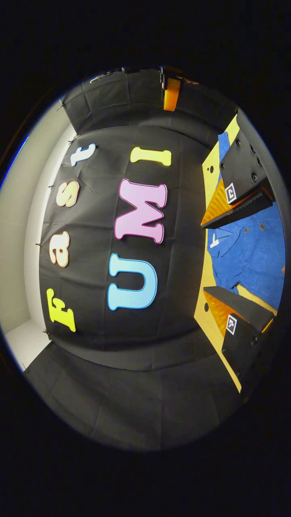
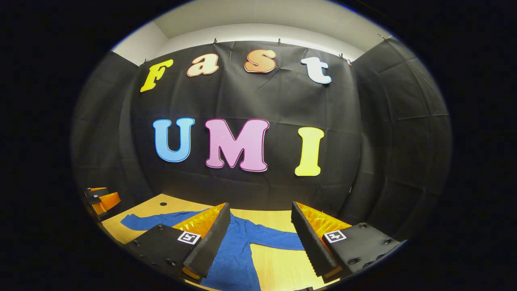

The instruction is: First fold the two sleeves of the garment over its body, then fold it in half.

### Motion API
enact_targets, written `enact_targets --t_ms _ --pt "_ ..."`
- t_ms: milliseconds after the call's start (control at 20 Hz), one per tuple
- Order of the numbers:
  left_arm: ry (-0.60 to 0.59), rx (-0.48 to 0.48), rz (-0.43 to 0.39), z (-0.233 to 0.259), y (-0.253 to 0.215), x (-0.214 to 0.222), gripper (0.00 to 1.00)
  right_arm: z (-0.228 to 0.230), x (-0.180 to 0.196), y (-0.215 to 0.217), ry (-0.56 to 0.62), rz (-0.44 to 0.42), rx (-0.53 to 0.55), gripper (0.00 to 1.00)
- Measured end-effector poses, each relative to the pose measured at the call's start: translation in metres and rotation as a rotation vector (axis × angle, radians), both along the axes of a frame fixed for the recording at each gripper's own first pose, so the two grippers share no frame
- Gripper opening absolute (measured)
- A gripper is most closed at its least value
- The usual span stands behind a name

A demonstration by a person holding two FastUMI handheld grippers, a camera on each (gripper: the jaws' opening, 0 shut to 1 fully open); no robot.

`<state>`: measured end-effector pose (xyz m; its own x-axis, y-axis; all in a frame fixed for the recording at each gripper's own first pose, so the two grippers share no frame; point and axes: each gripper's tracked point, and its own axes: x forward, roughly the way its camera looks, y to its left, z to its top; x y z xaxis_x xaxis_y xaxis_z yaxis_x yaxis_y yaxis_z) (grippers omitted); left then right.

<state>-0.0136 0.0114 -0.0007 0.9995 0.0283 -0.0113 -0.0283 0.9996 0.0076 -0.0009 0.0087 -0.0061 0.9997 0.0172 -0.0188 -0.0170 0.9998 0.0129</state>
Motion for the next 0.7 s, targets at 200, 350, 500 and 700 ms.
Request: enact_targets --t_ms 200,350,500,700 --pt "-0.004 0.015 0.006 0.002 0.002 -0.002 0.80 -0.004 0.000 -0.005 0.010 -0.012 0.020 0.89" --pt "-0.004 0.007 0.007 0.000 0.002 -0.003 0.81 -0.007 -0.001 -0.009 0.022 -0.021 0.029 0.89" --pt "0.008 -0.001 0.015 -0.005 0.005 -0.002 0.82 -0.008 -0.003 -0.014 0.022 -0.028 0.036 0.95" --pt "0.023 -0.020 0.036 -0.011 0.014 -0.003 0.82 -0.009 -0.005 -0.016 0.024 -0.032 0.034 0.95"
